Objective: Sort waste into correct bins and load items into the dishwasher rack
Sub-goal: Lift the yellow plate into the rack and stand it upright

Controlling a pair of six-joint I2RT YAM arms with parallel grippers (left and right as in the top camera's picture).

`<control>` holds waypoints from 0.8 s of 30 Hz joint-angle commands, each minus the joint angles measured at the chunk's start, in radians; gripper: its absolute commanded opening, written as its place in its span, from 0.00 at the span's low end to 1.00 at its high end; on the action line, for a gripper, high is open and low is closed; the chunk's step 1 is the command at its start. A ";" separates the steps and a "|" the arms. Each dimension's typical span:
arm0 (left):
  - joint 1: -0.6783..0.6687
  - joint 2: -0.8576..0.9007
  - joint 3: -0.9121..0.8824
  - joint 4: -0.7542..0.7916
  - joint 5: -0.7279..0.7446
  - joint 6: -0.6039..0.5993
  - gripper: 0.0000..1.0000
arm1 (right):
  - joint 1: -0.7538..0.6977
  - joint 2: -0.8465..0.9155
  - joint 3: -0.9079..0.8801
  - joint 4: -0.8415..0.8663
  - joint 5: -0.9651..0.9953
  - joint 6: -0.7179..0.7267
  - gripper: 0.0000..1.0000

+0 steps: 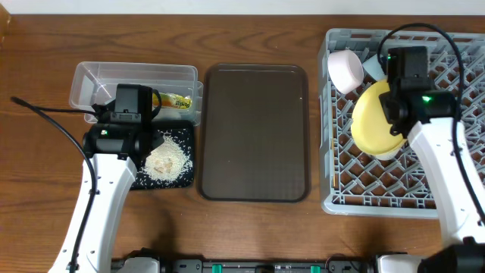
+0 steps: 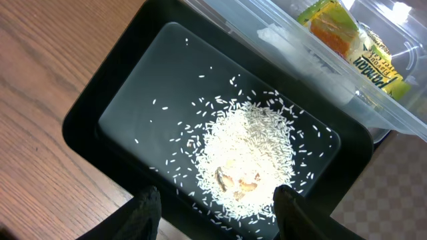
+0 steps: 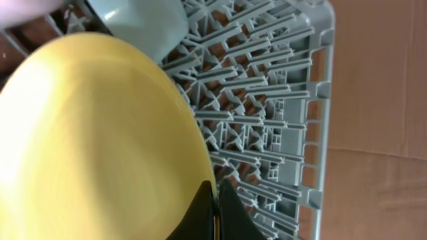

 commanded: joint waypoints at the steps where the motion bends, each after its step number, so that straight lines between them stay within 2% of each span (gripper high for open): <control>1: 0.005 -0.005 0.000 -0.003 -0.002 -0.005 0.57 | 0.030 0.015 0.002 0.002 -0.042 0.152 0.05; 9: 0.005 -0.005 0.000 0.003 0.029 -0.004 0.57 | 0.029 0.000 0.002 0.032 -0.214 0.303 0.47; 15: 0.004 -0.006 0.000 0.032 0.095 0.126 0.57 | -0.021 -0.015 0.002 0.014 -0.419 0.389 0.60; 19: 0.002 -0.006 0.001 0.065 0.116 0.233 0.57 | -0.101 -0.043 0.002 0.016 -0.627 0.443 0.73; 24: 0.002 -0.006 0.001 0.040 0.247 0.326 0.57 | -0.190 -0.083 0.002 -0.027 -0.739 0.446 0.86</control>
